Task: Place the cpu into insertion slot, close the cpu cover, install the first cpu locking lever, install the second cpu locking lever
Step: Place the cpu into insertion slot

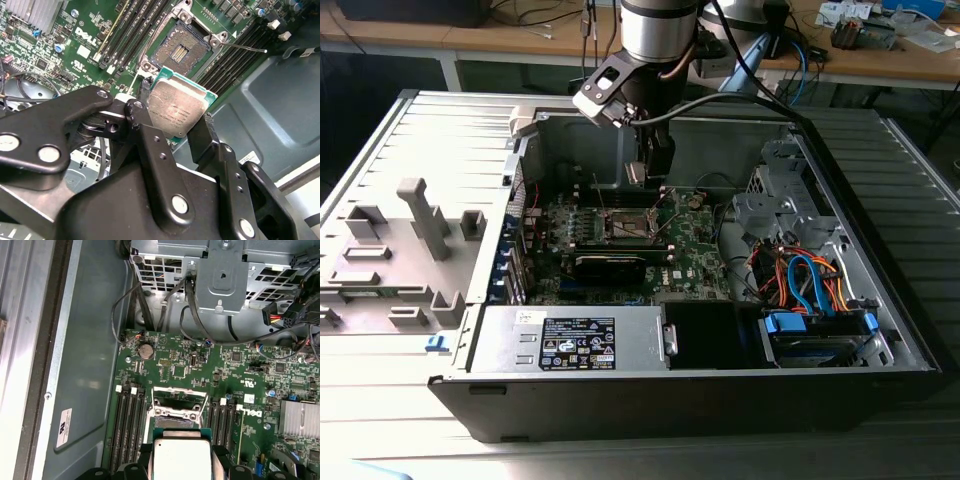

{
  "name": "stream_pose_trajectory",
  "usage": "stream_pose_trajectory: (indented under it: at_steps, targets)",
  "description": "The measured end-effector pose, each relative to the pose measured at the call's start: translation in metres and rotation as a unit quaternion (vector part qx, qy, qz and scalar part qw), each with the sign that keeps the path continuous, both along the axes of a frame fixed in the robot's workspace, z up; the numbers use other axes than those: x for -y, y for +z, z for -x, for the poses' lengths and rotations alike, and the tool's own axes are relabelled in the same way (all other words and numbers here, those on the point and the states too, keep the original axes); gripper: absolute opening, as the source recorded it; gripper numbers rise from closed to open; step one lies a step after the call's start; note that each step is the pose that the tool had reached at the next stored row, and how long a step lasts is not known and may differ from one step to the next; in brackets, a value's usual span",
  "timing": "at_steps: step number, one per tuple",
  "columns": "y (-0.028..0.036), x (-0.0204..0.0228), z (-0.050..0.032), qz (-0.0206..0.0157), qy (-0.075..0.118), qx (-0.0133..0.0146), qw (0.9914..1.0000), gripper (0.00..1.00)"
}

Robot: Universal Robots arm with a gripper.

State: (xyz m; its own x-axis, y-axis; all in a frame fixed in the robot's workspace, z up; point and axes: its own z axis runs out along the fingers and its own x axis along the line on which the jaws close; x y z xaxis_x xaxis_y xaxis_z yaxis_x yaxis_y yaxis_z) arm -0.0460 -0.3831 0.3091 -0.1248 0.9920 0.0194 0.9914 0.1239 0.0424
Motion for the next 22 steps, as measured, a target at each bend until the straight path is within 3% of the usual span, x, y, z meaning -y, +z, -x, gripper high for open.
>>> stream_pose_trajectory:
  at_steps: [7, 22]
  targets:
    - [-0.0001, 0.0000, 0.0000, 0.0001, -0.002, 0.0000, 1.00000, 0.55]
    - [-0.0015, 0.0000, -0.0001, 0.0001, -0.040, 0.0000, 0.99922, 0.55]
